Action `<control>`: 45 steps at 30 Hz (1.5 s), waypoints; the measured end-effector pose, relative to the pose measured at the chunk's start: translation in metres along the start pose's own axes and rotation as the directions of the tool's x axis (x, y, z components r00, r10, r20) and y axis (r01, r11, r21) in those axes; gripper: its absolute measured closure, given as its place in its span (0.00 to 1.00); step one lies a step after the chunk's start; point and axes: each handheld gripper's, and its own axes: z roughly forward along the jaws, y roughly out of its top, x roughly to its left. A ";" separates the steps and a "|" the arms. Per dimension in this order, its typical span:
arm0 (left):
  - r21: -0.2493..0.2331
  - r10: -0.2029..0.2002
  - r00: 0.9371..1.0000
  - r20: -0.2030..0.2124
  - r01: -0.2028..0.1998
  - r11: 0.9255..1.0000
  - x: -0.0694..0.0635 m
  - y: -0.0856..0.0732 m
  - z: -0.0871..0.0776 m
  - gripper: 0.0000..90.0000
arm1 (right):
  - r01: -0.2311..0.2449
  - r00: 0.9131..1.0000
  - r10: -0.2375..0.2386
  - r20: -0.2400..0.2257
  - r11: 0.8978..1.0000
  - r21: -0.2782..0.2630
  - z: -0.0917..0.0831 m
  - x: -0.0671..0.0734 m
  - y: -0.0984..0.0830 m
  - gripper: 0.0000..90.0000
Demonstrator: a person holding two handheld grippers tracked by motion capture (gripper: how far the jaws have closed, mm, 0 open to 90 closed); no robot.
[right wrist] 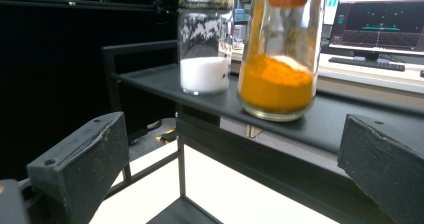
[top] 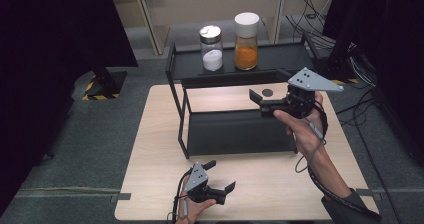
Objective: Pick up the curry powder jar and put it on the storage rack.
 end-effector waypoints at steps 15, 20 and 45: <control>-0.003 -0.002 1.000 -0.005 0.002 1.000 0.000 0.000 0.000 0.01 | 0.002 1.000 -0.002 0.000 1.000 0.014 -0.015 -0.001 -0.037 0.00; -0.005 -0.003 1.000 -0.007 0.003 1.000 0.000 0.000 0.000 0.01 | 0.018 1.000 -0.018 0.000 1.000 0.018 -0.019 0.002 -0.046 0.00; -0.011 -0.007 1.000 -0.012 0.007 1.000 0.001 0.000 -0.001 0.01 | 0.011 1.000 -0.009 -0.030 0.998 0.064 -0.039 0.007 -0.107 0.00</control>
